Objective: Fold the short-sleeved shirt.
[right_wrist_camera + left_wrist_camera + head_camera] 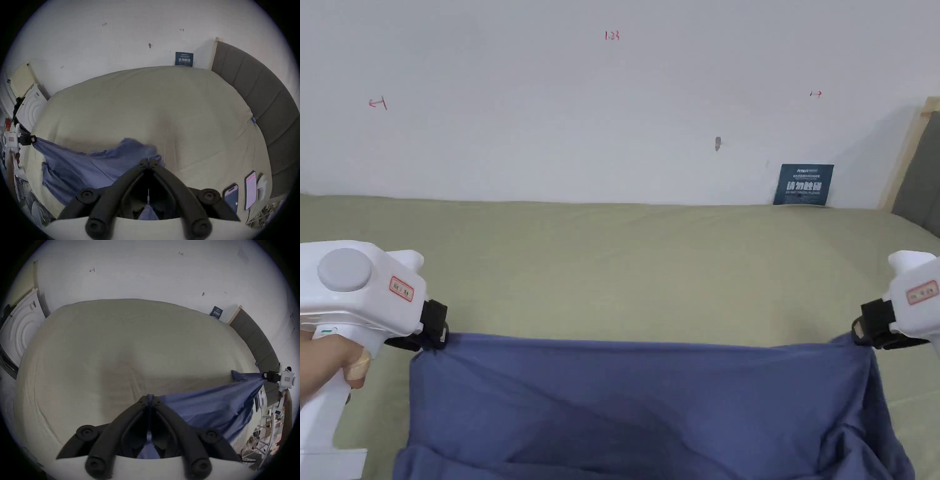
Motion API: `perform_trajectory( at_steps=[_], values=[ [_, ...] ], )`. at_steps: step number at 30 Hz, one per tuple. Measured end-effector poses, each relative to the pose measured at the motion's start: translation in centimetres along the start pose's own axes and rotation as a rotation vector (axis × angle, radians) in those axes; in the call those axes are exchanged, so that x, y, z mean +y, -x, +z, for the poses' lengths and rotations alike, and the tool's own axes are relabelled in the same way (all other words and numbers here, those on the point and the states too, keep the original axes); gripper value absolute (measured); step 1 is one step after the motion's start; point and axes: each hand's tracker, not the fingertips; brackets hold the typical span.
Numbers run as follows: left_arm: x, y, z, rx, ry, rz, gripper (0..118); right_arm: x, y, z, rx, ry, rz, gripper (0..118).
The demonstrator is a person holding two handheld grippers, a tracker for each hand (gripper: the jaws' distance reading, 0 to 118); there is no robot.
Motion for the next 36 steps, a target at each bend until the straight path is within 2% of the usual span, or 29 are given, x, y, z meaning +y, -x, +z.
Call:
perform_trajectory(
  at_steps=[5,8,13,17,21,25,27,28,30,31,33,36],
  values=[
    [-4.1,0.6,3.3,-0.028,0.019,0.009,2,-3.6,-0.1,3.8,0.022,0.01,0.025,0],
    [-7.6,0.9,4.0,-0.051,0.054,0.026,2,-6.6,-0.6,4.6,0.001,0.044,0.045,0],
    [-14.0,2.1,2.8,-0.083,0.149,0.105,2,-12.8,-2.1,3.6,0.007,0.129,-0.02,0],
    [-17.9,2.9,0.4,-0.046,0.217,0.126,2,-17.2,-2.7,1.7,-0.003,0.208,-0.057,0],
    [-19.3,4.0,-0.8,-0.076,0.202,0.241,2,-19.5,-3.5,0.2,-0.03,0.23,-0.121,0],
    [-19.2,4.0,-0.1,-0.09,0.191,0.235,2,-19.7,-4.5,-1.3,-0.045,0.174,-0.129,0],
    [-18.9,4.2,-0.2,-0.083,0.189,0.211,9,-19.3,-4.2,-1.2,-0.057,0.154,-0.121,1],
    [-18.7,4.1,0.1,-0.082,0.194,0.203,22,-19.0,-4.1,-1.1,-0.061,0.158,-0.113,12],
    [-17.9,3.9,1.1,-0.04,0.222,0.186,72,-18.0,-3.8,-1.0,-0.117,0.217,-0.053,75],
    [-17.4,3.8,1.6,0.024,0.248,0.168,86,-17.6,-3.5,-0.5,-0.134,0.245,-0.023,93],
    [-16.4,3.7,3.4,0.05,0.205,0.141,87,-16.5,-3.0,1.0,-0.136,0.184,-0.004,89],
    [-15.0,2.4,6.5,0.016,0.123,0.106,87,-14.8,-1.3,3.3,-0.127,0.128,-0.011,91]
  ],
)
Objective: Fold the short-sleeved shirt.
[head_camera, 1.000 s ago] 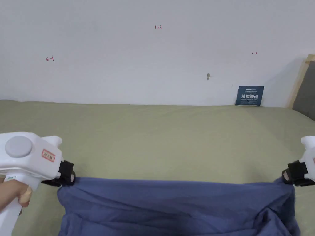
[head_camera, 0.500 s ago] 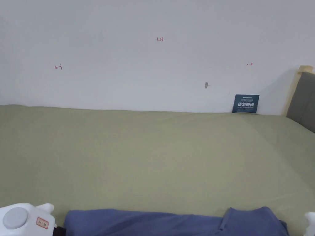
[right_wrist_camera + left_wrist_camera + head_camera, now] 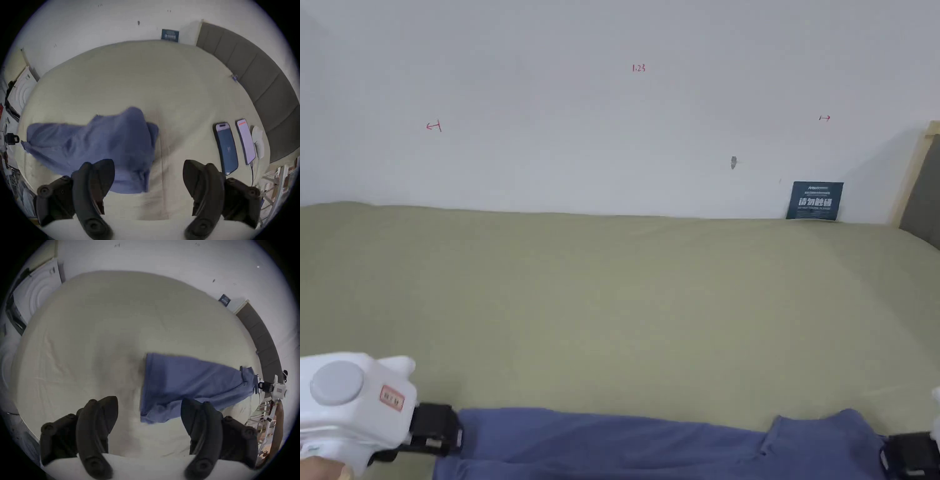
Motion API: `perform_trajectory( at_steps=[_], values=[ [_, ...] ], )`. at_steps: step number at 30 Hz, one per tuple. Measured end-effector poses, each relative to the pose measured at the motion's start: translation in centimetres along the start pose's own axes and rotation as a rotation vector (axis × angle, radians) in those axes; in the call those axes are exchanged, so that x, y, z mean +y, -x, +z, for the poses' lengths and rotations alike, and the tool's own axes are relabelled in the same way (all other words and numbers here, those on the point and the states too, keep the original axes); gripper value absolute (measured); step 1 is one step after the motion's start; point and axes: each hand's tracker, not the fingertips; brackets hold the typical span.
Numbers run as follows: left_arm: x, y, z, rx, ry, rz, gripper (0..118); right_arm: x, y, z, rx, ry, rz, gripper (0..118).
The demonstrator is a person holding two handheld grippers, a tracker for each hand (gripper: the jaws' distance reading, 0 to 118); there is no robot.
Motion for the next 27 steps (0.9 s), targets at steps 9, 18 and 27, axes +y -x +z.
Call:
perform_trajectory(
  at_steps=[9,18,27],
  values=[
    [0.1,-3.7,1.6,-0.042,-0.125,-0.11,0,0.9,7.4,2.7,0.131,-0.029,0.066,0],
    [-0.3,-1.8,-0.4,-0.069,-0.078,-0.094,0,0.1,10.2,2.5,0.173,-0.043,0.102,0],
    [0.5,8.0,-4.1,-0.649,-0.053,0.241,0,-0.1,9.8,2.3,0.192,-0.057,0.132,0]
  ],
)
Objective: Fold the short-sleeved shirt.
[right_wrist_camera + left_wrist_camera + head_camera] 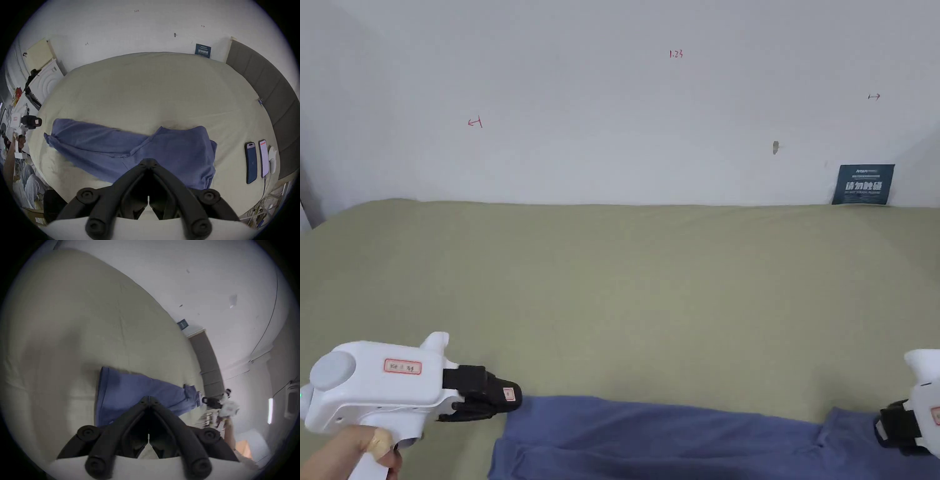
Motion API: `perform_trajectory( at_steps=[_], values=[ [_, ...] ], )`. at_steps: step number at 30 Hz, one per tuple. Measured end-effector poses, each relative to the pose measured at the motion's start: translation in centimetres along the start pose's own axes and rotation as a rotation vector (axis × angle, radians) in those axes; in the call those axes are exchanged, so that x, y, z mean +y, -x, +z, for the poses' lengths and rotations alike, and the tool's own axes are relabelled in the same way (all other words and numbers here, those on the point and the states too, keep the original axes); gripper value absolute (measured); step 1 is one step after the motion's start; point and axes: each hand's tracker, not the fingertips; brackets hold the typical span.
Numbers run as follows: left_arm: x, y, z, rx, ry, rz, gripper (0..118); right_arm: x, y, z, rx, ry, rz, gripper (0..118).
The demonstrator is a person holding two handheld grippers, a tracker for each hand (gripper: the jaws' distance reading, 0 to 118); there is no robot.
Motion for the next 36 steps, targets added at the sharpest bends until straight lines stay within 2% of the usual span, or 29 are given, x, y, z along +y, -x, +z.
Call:
perform_trajectory(
  at_steps=[2,3,4,5,6,7,10,12,15,18,21,22,24,25,28,31,36],
  values=[
    [-0.6,1.5,-0.1,0.007,0.001,0.043,0,0.0,0.1,0.0,0.007,0.002,0.007,0],
    [-0.6,2.1,-0.2,0.01,0.011,0.06,5,0.0,0.1,0.0,0.015,0.006,0.011,0],
    [-0.8,2.7,-0.4,-0.002,0.025,0.082,31,-0.1,0.3,0.1,0.023,0.01,0.019,0],
    [-1.2,3.2,-0.1,-0.027,0.032,0.088,90,-0.2,0.4,0.2,0.034,0.017,0.034,0],
    [-1.4,3.4,-0.5,-0.024,0.04,0.088,117,-0.3,0.4,0.1,0.041,0.023,0.048,0],
    [-1.7,3.7,-0.8,-0.013,0.04,0.09,118,-0.3,0.6,0.1,0.042,0.029,0.066,0],
    [-2.2,5.4,-1.1,-0.046,0.027,0.19,118,-0.5,1.0,0.0,0.039,0.034,0.089,0],
    [-2.9,6.1,-2.3,-0.037,0.099,0.247,118,-0.5,1.1,-0.1,0.048,0.035,0.085,0],
    [-3.5,6.3,-2.8,-0.165,0.039,0.235,118,-0.5,1.2,-0.4,0.065,0.037,0.079,0],
    [-3.3,7.4,-4.2,-0.224,0.053,0.288,116,-0.4,1.3,-1.0,0.067,0.043,0.08,0],
    [-3.5,7.7,-5.1,-0.248,0.007,0.273,112,-0.4,1.2,-1.2,0.07,0.044,0.071,0],
    [-3.5,7.8,-5.3,-0.239,-0.005,0.273,102,-0.4,1.1,-1.2,0.07,0.044,0.068,0],
    [-3.3,7.9,-5.8,-0.108,-0.025,0.26,7,-0.5,1.0,-1.2,0.067,0.044,0.066,0],
    [-3.6,8.3,-6.0,0.021,-0.045,0.246,8,-0.5,0.8,-1.1,0.066,0.045,0.066,0],
    [-3.4,9.3,-5.9,-0.133,-0.054,0.307,8,-0.5,0.2,-0.6,0.065,0.042,0.062,0],
    [-2.7,5.4,-5.0,-0.076,-0.083,0.17,8,-0.4,-0.7,0.0,0.057,0.036,0.054,0],
    [-3.1,-5.1,-6.0,-0.106,-0.035,-0.086,8,0.1,-2.5,0.9,0.022,0.019,0.028,0]
  ],
)
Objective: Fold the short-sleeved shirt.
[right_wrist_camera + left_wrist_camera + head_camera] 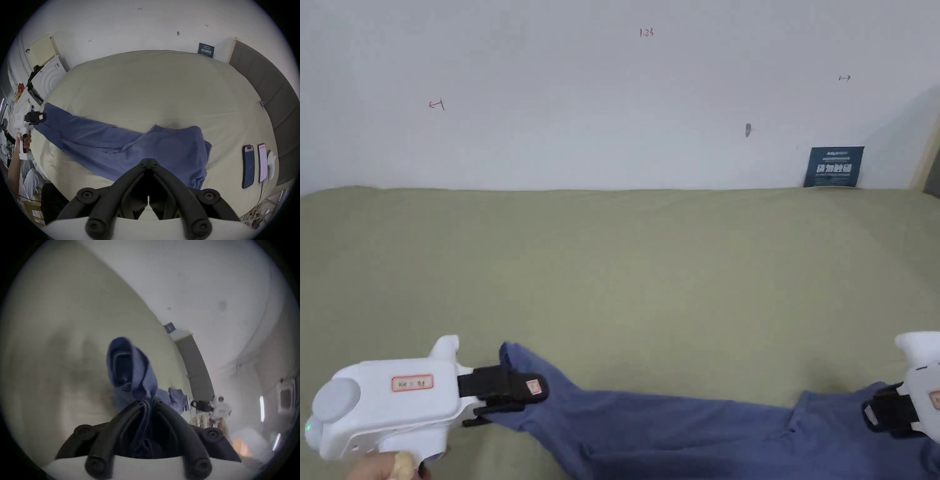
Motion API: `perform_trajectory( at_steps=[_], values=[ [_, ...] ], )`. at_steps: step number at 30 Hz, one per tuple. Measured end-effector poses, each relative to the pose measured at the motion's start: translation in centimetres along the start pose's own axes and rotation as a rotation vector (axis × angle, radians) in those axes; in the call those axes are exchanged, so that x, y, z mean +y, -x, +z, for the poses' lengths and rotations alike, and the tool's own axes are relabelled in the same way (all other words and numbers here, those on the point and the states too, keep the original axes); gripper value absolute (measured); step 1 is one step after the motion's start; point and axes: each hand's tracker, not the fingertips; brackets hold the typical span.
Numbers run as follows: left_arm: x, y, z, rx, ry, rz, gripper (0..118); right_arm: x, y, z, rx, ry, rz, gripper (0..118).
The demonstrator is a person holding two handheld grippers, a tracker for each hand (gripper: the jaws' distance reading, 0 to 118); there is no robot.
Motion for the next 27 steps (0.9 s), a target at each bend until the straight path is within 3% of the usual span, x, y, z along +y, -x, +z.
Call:
perform_trajectory(
  at_steps=[4,11,14,15,17,18,21,22,24,25,27],
  values=[
    [-1.4,-7.5,-4.9,-0.003,0.108,-0.181,8,0.0,-1.5,0.8,-0.009,-0.026,-0.037,0],
    [-4.9,-10.1,-16.1,-0.042,0.269,-0.132,8,-0.4,-3.2,0.9,-0.026,-0.029,-0.074,0],
    [-6.4,-9.8,-19.1,-0.011,0.32,-0.143,15,-0.6,-3.5,0.5,-0.031,-0.021,-0.07,0],
    [-6.7,-9.6,-19.8,0.007,0.341,-0.137,25,-0.7,-3.5,0.3,-0.033,-0.017,-0.068,0],
    [-6.8,-9.3,-20.3,0.066,0.36,-0.091,85,-0.8,-3.9,0.0,-0.035,-0.012,-0.071,0],
    [-6.8,-9.1,-20.0,0.075,0.347,-0.073,86,-0.8,-4.0,-0.1,-0.033,-0.009,-0.075,0],
    [-5.6,-8.6,-17.9,0.018,0.224,-0.005,80,-1.0,-4.5,-0.6,-0.026,-0.007,-0.078,0],
    [-5.3,-8.5,-17.2,0.006,0.175,0.028,71,-1.1,-4.5,-0.6,-0.024,-0.005,-0.075,0],
    [-4.8,-8.3,-16.0,-0.033,0.116,0.055,15,-1.1,-4.2,-0.6,-0.017,-0.002,-0.069,0],
    [-4.6,-8.4,-16.0,-0.044,0.105,0.047,2,-1.1,-4.1,-0.6,-0.012,-0.002,-0.067,0],
    [-5.2,-8.6,-16.1,-0.007,0.113,-0.006,2,-1.1,-4.1,-0.6,-0.008,-0.003,-0.066,0]
  ],
)
